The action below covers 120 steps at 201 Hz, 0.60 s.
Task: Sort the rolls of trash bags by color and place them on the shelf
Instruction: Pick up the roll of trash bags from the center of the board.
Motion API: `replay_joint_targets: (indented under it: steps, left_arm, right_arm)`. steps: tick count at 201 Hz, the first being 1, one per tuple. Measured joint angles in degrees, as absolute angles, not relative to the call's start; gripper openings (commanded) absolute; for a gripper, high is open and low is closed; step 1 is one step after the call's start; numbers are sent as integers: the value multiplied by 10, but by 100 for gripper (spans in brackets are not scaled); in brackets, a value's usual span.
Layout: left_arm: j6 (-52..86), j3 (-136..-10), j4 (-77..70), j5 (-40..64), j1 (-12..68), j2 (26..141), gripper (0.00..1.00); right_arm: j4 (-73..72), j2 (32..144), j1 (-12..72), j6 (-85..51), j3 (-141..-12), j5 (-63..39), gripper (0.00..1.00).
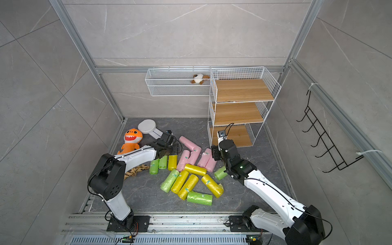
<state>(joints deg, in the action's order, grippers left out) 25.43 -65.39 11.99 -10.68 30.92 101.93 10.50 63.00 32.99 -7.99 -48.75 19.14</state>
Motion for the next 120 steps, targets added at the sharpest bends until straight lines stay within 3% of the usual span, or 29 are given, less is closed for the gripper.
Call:
replay_joint_targets:
  steps: [120]
  left_arm:
    - [253, -693, 134, -100, 309, 1106, 74]
  right_arm:
    - [88, 645, 331, -108, -452, 168, 70]
